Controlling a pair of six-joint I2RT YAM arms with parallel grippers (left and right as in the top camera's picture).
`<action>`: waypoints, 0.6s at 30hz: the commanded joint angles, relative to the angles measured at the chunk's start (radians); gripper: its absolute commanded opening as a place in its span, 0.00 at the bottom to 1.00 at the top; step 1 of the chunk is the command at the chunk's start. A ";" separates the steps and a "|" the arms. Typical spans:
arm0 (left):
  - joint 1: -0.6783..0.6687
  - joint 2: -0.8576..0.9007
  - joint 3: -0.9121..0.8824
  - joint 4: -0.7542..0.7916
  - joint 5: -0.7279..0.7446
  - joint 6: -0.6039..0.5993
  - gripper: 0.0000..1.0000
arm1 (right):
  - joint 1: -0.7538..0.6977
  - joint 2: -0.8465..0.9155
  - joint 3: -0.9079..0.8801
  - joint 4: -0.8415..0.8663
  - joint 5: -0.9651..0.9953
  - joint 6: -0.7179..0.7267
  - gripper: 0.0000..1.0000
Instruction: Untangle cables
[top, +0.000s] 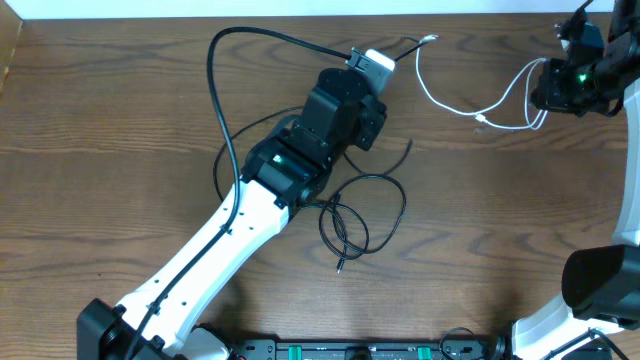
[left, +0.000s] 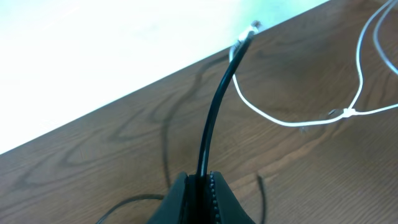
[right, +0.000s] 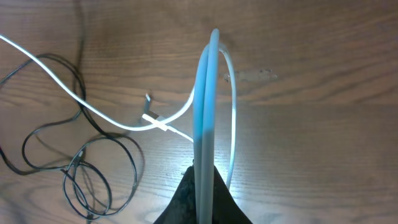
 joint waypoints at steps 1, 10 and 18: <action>0.006 -0.019 0.007 -0.011 -0.050 -0.007 0.07 | 0.002 -0.006 0.013 0.022 -0.051 -0.033 0.01; 0.035 -0.017 0.007 0.001 -0.081 -0.099 0.07 | 0.220 0.002 -0.009 0.039 -0.466 -0.238 0.01; 0.046 -0.057 0.007 -0.024 0.105 -0.112 0.08 | 0.347 0.003 -0.026 0.298 -0.264 0.117 0.01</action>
